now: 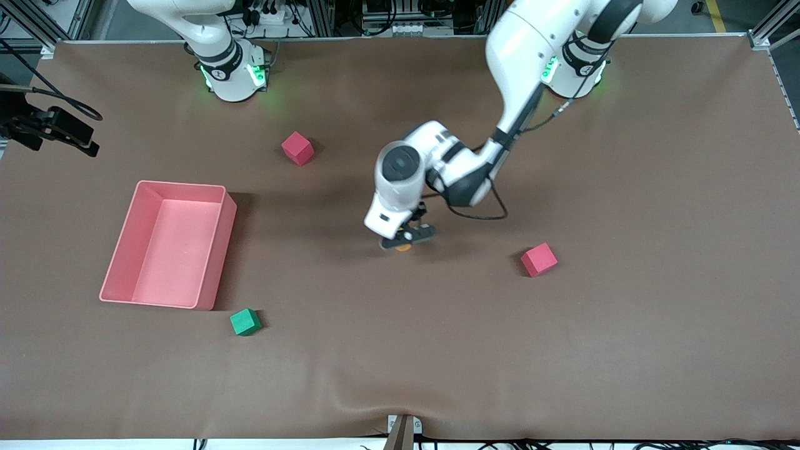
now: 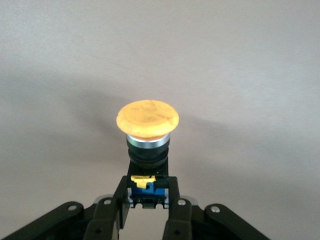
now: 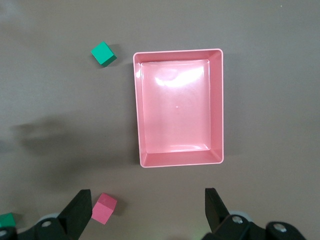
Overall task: Place and upright button with both arms
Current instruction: 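Lift the button and turn it upright with the left gripper, then lower the button upright onto the table and open the left gripper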
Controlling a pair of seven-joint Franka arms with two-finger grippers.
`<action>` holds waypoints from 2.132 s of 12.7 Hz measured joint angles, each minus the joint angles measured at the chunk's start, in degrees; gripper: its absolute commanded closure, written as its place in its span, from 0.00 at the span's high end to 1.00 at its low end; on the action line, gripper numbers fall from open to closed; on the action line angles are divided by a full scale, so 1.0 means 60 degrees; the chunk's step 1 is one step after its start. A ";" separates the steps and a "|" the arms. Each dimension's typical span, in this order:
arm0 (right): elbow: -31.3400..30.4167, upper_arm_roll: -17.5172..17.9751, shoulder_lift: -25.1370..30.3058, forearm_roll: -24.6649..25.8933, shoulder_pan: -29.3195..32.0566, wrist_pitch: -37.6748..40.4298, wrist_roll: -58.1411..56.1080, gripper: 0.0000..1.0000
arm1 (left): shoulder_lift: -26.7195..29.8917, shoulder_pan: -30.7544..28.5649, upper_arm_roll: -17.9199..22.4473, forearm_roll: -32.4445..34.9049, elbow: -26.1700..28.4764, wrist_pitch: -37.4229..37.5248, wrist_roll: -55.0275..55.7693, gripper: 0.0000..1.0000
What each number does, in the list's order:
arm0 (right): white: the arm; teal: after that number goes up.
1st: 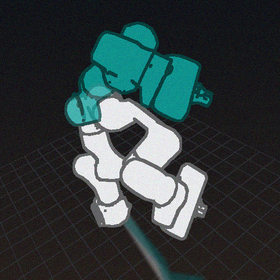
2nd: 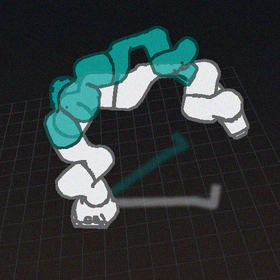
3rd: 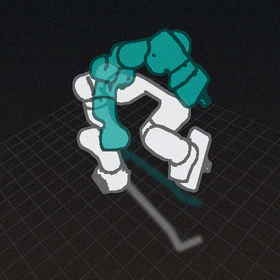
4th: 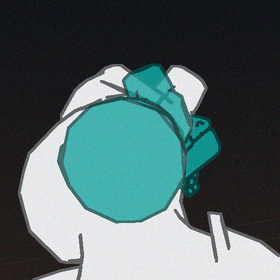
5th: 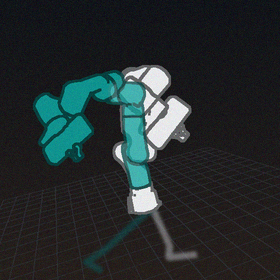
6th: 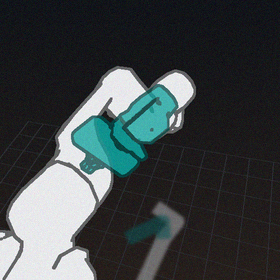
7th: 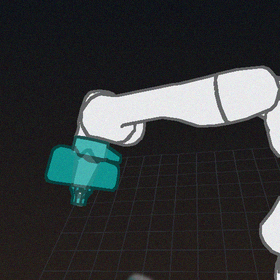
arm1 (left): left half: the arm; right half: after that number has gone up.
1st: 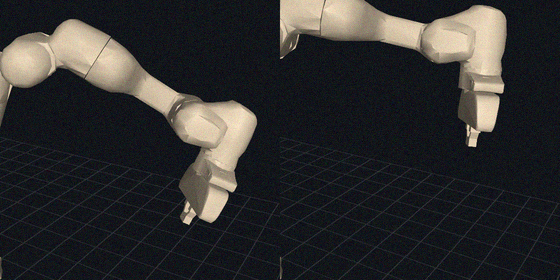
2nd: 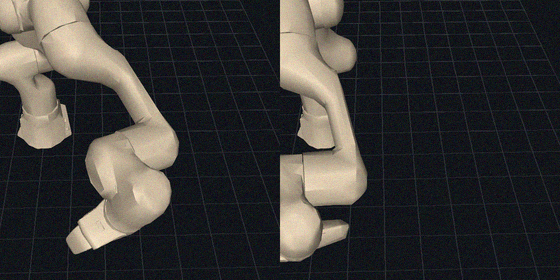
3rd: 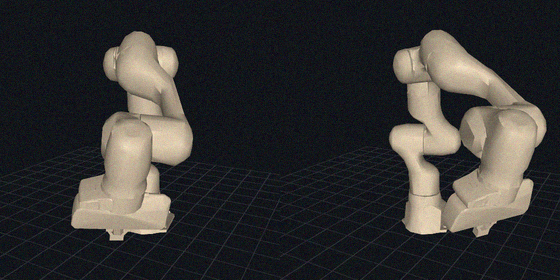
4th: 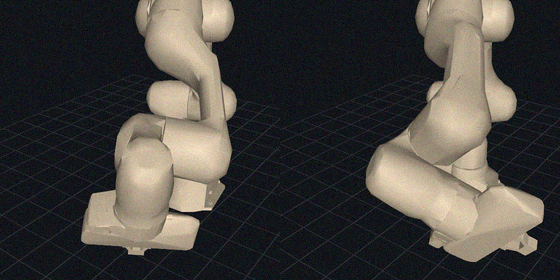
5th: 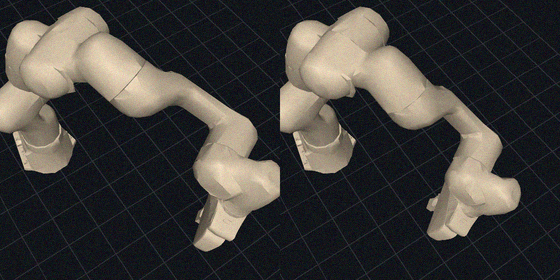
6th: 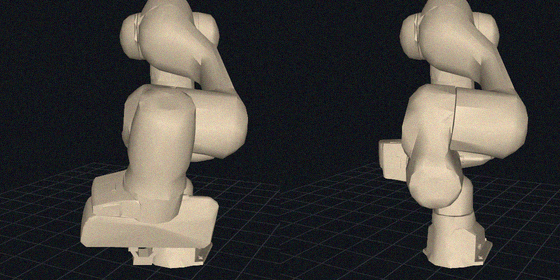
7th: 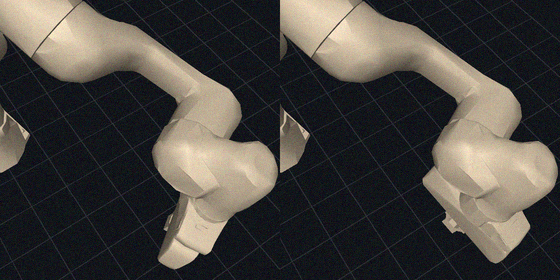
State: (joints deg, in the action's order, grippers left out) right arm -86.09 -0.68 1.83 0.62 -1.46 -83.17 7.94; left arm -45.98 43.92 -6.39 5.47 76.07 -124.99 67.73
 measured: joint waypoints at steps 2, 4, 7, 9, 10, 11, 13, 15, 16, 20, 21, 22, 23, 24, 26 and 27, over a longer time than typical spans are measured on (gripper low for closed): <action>0.0000 -0.0006 0.0000 0.0000 0.0000 0.0000 0.0000 1.00 | 0.0000 0.0457 0.0041 0.1310 -0.0002 -0.0401 0.1147 0.00; 0.0000 -0.0010 0.0000 0.0000 0.0002 0.0000 0.0000 1.00 | -0.0025 0.0967 0.0129 0.3197 0.0017 -0.0462 0.2477 0.00; 0.0000 -0.0005 0.0000 -0.0001 0.0001 0.0001 0.0000 1.00 | -0.0284 0.1600 0.0182 0.6164 0.0103 -0.0463 0.5276 0.00; 0.0000 -0.0002 0.0000 -0.0004 -0.0001 0.0001 0.0000 1.00 | -0.0572 0.1799 0.0186 0.7830 0.0137 -0.0463 0.6677 0.00; 0.0000 -0.0002 0.0000 -0.0004 -0.0001 0.0001 0.0000 1.00 | -0.0733 0.1861 0.0188 0.8532 0.0147 -0.0463 0.7239 0.00; 0.0000 -0.0003 0.0000 -0.0004 0.0000 0.0002 0.0000 1.00 | -0.0891 0.1889 0.0196 0.9296 0.0151 -0.0463 0.7780 0.00; 0.0000 -0.0004 -0.0001 -0.0004 0.0000 0.0002 0.0000 1.00 | -0.1157 0.1891 0.0204 1.0839 0.0153 -0.0463 0.8958 0.00; 0.0000 -0.0004 -0.0001 -0.0004 0.0000 0.0013 0.0000 1.00 | -0.1311 0.1944 0.0203 1.1644 0.0176 -0.0464 0.9517 0.00; 0.0000 -0.0004 -0.0002 -0.0004 0.0000 0.0017 0.0000 1.00 | -0.1382 0.1996 0.0204 1.1898 0.0207 -0.0463 0.9551 0.00; 0.0000 -0.0005 -0.0005 -0.0004 0.0001 0.0028 0.0000 1.00 | -0.2078 0.2123 0.0223 1.3425 0.0363 -0.0435 1.0034 0.00; 0.0000 -0.0005 -0.0005 -0.0005 0.0001 0.0028 0.0000 1.00 | -0.2199 0.2140 0.0239 1.3574 0.0364 -0.0403 1.0133 0.00; 0.0000 -0.0005 -0.0005 -0.0005 0.0001 0.0029 0.0000 1.00 | -0.2213 0.2179 0.0251 1.3677 0.0362 -0.0345 1.0170 0.01; 0.0000 -0.0005 -0.0006 -0.0005 0.0001 0.0039 0.0000 1.00 | -0.2211 0.2253 0.0251 1.3701 0.0358 -0.0281 1.0176 0.27; 0.0000 -0.0005 -0.0006 -0.0005 0.0001 0.0068 0.0000 1.00 | -0.2212 0.2347 0.0251 1.3702 0.0378 -0.0163 1.0222 0.99; 0.0000 -0.0006 -0.0006 -0.0005 0.0001 0.0100 0.0000 1.00 | -0.2218 0.2471 0.0253 1.3716 0.0502 0.0020 1.0594 1.00; 0.0000 -0.0006 -0.0006 -0.0005 0.0002 0.0103 0.0000 1.00 | -0.2218 0.2493 0.0251 1.3717 0.0541 0.0081 1.0715 1.00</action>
State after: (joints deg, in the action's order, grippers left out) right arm -86.09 -0.72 1.79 0.59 -1.45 -82.55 7.94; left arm -59.29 58.88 -4.89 87.77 79.32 -124.51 132.02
